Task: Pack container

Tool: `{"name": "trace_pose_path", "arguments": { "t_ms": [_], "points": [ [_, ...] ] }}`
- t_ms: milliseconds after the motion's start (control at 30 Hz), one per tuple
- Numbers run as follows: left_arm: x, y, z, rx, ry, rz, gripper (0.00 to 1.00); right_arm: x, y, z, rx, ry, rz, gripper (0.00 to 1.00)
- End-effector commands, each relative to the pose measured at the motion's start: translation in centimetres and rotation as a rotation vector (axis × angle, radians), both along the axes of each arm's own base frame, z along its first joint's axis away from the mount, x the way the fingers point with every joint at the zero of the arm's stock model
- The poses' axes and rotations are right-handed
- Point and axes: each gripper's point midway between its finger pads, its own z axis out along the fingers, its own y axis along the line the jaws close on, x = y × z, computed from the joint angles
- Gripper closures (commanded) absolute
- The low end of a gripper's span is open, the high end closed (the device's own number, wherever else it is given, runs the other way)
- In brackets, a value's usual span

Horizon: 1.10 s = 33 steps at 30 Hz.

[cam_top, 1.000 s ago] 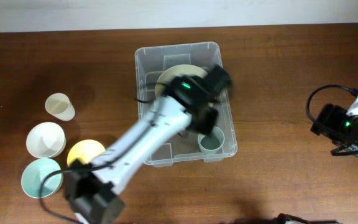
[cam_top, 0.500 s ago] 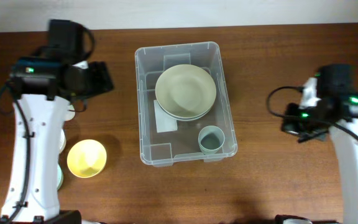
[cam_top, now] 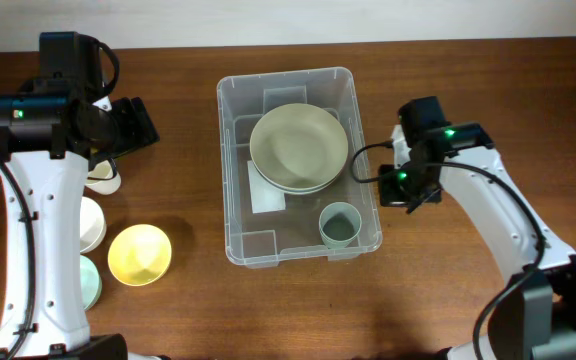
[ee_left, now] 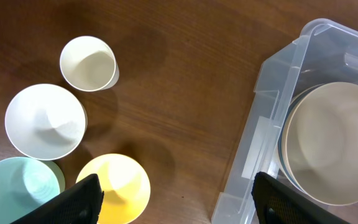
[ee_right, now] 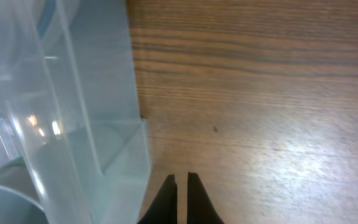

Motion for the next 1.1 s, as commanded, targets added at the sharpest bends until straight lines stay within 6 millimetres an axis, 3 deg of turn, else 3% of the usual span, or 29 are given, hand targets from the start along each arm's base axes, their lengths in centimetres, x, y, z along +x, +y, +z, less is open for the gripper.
{"name": "trace_pose_path", "arguments": {
  "t_ms": [0, 133, 833, 967, 1033, 1067],
  "points": [
    [0.0, 0.3, -0.1, 0.013, 0.004, -0.011, 0.21, -0.2, 2.4, -0.7, 0.056, 0.006, 0.117, 0.96],
    [0.0, 0.3, -0.1, 0.013, 0.004, -0.011, 0.21, 0.4, 3.5, -0.5, 0.082, -0.033, 0.159, 0.96],
    [0.0, 0.3, -0.1, 0.023, 0.006, -0.031, 0.21, 1.7, 3.9, -0.2, 0.100, -0.087, 0.167, 0.96],
    [0.0, 0.3, -0.1, 0.023, 0.006, -0.031, 0.21, 2.2, 2.6, -0.4, 0.018, -0.108, 0.148, 0.96],
    [0.0, 0.4, -0.1, 0.029, 0.006, -0.028, 0.21, 2.7, 0.8, -0.3, -0.079, -0.129, 0.115, 0.91],
    [0.0, 0.5, -0.1, 0.033, 0.007, -0.026, 0.20, 3.4, -1.1, 0.5, -0.163, -0.162, 0.036, 0.89]
  ]
}}
